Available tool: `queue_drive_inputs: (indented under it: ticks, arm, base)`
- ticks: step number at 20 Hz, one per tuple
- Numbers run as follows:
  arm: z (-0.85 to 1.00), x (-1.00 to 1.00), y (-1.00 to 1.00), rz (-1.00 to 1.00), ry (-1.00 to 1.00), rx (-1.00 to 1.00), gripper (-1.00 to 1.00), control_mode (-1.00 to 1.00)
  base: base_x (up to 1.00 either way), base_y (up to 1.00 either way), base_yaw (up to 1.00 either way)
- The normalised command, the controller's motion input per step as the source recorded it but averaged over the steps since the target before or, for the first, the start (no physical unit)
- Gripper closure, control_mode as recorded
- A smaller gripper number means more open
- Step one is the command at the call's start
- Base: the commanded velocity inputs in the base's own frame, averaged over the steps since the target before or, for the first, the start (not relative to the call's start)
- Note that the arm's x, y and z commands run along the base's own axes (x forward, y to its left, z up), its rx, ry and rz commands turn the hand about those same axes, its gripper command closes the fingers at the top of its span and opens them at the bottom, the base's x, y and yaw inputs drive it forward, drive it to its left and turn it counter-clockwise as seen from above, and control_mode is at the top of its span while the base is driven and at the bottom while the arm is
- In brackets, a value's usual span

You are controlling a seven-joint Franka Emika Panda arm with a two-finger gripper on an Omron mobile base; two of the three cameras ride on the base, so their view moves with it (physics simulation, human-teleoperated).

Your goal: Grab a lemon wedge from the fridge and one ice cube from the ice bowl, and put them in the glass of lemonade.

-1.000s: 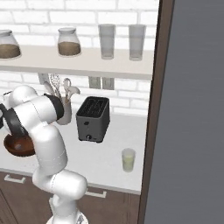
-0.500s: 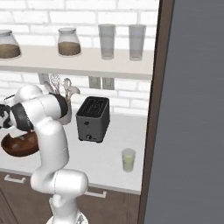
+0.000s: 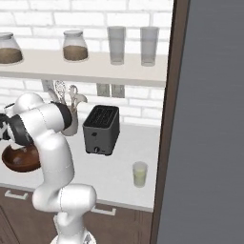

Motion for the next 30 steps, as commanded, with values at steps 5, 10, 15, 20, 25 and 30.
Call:
queue_drive_inputs:
  ticks: [5, 10, 15, 20, 25, 30]
  arm:
    - [0.00, -0.11, -0.03, -0.01, -0.10, 0.01, -1.00, -1.00]
    - [0.00, -0.23, -0.07, -0.02, -0.21, 0.00, -1.00, -1.00]
    - [-0.08, 0.05, 0.00, 0.00, 0.00, 0.00, -1.00, -1.00]
    - [-0.13, 0.21, 0.00, -0.01, 0.00, 0.00, -1.00, -1.00]
    - [-0.19, 0.12, 0.00, 0.00, 0.00, 0.00, -1.00, -1.00]
    - [-0.41, -0.07, -0.08, -0.04, 0.02, 0.00, 1.00, -1.00]
  base:
    - [0.00, 0.00, 0.00]
    - [0.00, 0.00, 0.00]
    - [0.00, 0.00, 0.00]
    - [0.00, 0.00, 0.00]
    - [0.00, 0.00, 0.00]
    - [0.00, 0.00, 0.00]
